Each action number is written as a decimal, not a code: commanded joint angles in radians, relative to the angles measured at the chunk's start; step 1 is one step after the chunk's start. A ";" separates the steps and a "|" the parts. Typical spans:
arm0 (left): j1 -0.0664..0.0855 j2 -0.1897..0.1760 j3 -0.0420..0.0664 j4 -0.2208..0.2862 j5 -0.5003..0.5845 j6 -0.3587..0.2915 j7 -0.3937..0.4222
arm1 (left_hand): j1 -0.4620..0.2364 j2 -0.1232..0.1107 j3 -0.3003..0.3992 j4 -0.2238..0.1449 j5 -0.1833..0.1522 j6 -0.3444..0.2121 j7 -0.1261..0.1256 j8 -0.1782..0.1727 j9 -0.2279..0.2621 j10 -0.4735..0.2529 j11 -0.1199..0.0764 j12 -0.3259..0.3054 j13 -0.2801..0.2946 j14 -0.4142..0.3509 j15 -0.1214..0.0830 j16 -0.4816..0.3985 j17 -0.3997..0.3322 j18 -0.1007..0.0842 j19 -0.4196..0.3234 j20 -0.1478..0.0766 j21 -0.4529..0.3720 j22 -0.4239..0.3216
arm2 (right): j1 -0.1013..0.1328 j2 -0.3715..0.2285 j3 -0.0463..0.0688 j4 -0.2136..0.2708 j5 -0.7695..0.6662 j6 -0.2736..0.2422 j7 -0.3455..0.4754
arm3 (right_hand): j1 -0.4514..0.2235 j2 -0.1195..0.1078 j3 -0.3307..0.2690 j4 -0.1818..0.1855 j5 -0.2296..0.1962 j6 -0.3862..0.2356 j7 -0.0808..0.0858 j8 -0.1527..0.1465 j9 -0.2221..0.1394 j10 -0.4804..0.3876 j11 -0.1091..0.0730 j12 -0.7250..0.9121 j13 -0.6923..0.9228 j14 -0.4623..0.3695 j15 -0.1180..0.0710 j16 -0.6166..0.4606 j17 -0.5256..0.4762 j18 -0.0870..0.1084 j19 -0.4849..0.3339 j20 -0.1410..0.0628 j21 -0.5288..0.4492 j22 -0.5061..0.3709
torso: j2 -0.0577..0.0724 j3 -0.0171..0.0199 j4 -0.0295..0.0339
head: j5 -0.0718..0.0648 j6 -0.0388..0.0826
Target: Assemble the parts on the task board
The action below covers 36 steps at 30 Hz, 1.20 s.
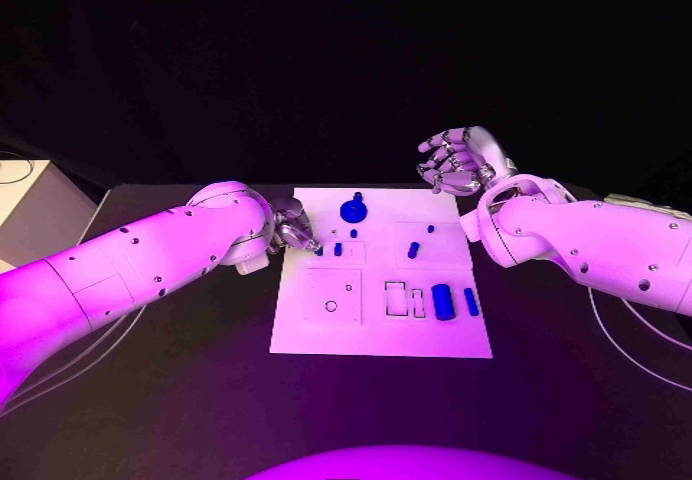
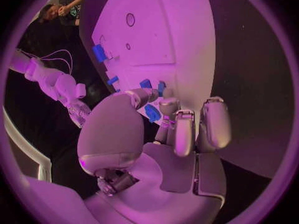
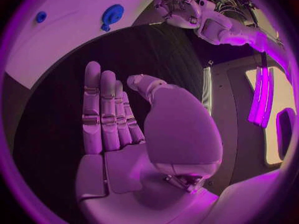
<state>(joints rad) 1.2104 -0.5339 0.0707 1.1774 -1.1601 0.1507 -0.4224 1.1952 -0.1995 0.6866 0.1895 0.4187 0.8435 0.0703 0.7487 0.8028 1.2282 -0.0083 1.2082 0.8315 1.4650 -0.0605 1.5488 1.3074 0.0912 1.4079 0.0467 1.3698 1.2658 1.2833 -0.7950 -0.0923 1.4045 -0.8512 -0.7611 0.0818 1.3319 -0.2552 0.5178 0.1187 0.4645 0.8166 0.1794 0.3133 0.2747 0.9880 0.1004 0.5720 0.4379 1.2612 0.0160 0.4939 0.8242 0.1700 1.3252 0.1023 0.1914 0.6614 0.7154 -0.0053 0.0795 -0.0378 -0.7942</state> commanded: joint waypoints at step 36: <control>-0.003 0.040 -0.004 -0.006 0.012 0.039 0.004 | -0.012 -0.004 0.153 -0.164 0.003 0.014 -0.003 -0.009 0.002 0.022 0.000 0.014 0.024 0.097 -0.005 0.008 0.236 -0.018 0.005 -0.002 0.002 0.001 | 0.000 -0.002 0.000 0.005 -0.001 0.006 0.005 | -0.004 0.006 -0.006 0.003 0.005 0.001 0.006 0.007 -0.004 0.005 -0.002 0.007 -0.005 0.010 -0.002 -0.013 0.007 0.009 0.010 0.001 -0.006 -0.005 | 0.000 0.0000 0.0004 | -0.005 -0.006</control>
<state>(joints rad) 1.2120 -0.4966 0.0703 1.1703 -1.1619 0.1552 -0.4199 1.1963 -0.1984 0.6841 0.1860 0.4203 0.8514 0.0702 0.7368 0.8036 1.2460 -0.0087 1.2193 0.8573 1.4650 -0.0604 1.5534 1.3074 0.0912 1.4078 0.0468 1.3697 1.2662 1.2833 -0.7965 -0.0923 1.4077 -0.8509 -0.7608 0.0818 1.3319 -0.2552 0.5178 0.1187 0.4645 0.8166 0.1794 0.3174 0.2716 0.9880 0.1004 0.5720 0.4340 1.2649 0.0122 0.4824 0.8305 0.1700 1.3288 0.1059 0.1914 0.6568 0.7157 -0.0054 0.0796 -0.0422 -0.7997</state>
